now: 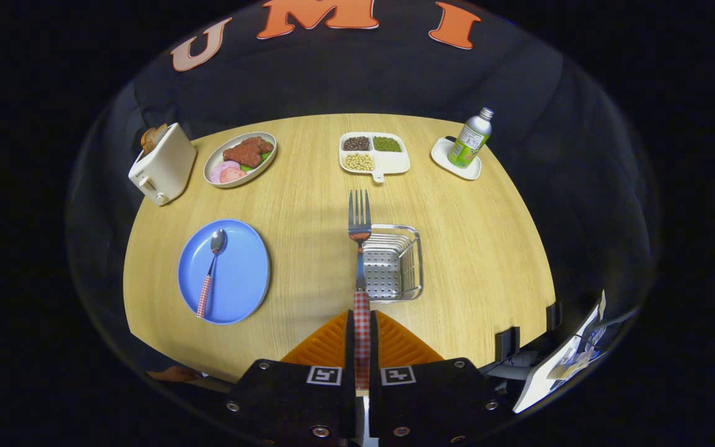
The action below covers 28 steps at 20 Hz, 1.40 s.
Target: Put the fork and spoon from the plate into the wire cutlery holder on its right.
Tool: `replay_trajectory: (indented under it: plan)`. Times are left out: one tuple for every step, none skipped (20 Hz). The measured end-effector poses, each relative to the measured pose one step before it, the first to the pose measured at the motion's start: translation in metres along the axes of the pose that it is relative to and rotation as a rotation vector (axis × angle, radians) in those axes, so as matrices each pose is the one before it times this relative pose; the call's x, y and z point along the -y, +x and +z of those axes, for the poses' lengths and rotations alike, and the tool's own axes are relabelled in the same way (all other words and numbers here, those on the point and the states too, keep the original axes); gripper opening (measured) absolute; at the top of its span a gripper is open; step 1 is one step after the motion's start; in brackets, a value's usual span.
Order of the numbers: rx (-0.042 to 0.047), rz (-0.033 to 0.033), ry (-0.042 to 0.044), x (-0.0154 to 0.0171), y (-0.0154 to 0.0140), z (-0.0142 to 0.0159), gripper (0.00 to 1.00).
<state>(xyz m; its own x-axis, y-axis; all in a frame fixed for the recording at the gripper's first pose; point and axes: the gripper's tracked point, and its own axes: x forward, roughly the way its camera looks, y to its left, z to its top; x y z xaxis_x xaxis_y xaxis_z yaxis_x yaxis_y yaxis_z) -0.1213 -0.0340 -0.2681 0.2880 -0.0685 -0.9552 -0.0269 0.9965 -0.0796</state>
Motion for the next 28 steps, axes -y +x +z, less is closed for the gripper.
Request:
replay_trajectory:
  plan:
    - [-0.02687, 0.00798, 0.01043, 0.00586, -0.00015, -0.00192, 0.09]
    - [-0.02554, 0.01690, 0.00976, 0.00181, -0.00103, -0.00173, 0.08]
    - [-0.02524, 0.01844, 0.00651, 0.00190, 0.00011, -0.00077, 0.09]
    - [-0.02819, 0.01278, -0.00109, 0.00363, 0.00043, -0.00184, 0.08]
    - [-0.02560, 0.00292, -0.00728, 0.00438, 0.00065, -0.00056, 0.09]
    - [-0.02024, -0.00337, -0.01663, 0.00520, 0.00197, 0.00160, 0.09]
    - [-0.01973, -0.00361, -0.01901, 0.00498, 0.00100, 0.00184, 0.09]
    - [-0.01896, 0.00024, -0.01630, 0.00205, 0.00061, 0.00013, 0.09]
    - [-0.02305, 0.00785, -0.01765, 0.00083, 0.00056, 0.00113, 0.09]
    - [-0.02031, 0.01210, -0.00896, -0.00048, 0.00125, 0.00210, 0.09]
    - [-0.03599, 0.01243, -0.00350, -0.00026, 0.00115, -0.00146, 0.09]
    - [-0.02715, 0.01391, -0.00129, 0.00052, 0.00113, -0.00200, 0.09]
    - [-0.02595, 0.00642, -0.00366, 0.00174, 0.00102, -0.00011, 0.09]
    - [-0.02211, 0.00429, -0.00751, 0.00210, 0.00172, -0.00083, 0.09]
    - [-0.01324, 0.00291, -0.00593, 0.00143, 0.00071, 0.00088, 0.09]
    - [-0.01874, 0.00804, -0.01077, -0.00003, 0.00038, -0.00159, 0.09]
    - [-0.01596, 0.01162, -0.01056, -0.00017, -0.00065, -0.00157, 0.09]
    - [-0.01637, 0.00944, -0.00428, -0.00057, -0.00052, -0.00180, 0.10]
    - [-0.01545, 0.00667, -0.00255, 0.00081, 0.00022, -0.00407, 0.09]
    - [-0.01657, 0.00729, 0.00159, 0.00076, 0.00130, -0.00358, 0.09]
    - [-0.01802, 0.00291, -0.00052, 0.00081, 0.00078, -0.00434, 0.09]
    - [-0.00813, 0.00783, -0.00022, 0.00095, 0.00171, -0.00130, 0.09]
    - [-0.00974, 0.01132, 0.00703, -0.00024, 0.00205, -0.00038, 0.09]
    - [-0.00881, 0.00361, 0.01043, 0.00120, 0.00178, 0.00044, 0.09]
    - [-0.00201, 0.00387, 0.00227, 0.00019, 0.00200, 0.00389, 0.09]
    - [-0.00949, 0.00684, 0.00538, 0.00012, 0.00212, 0.00206, 0.09]
    - [-0.01123, 0.01479, 0.00573, -0.00238, 0.00124, 0.00142, 0.09]
    - [-0.01530, 0.01254, 0.00893, -0.00122, 0.00019, 0.00174, 0.10]
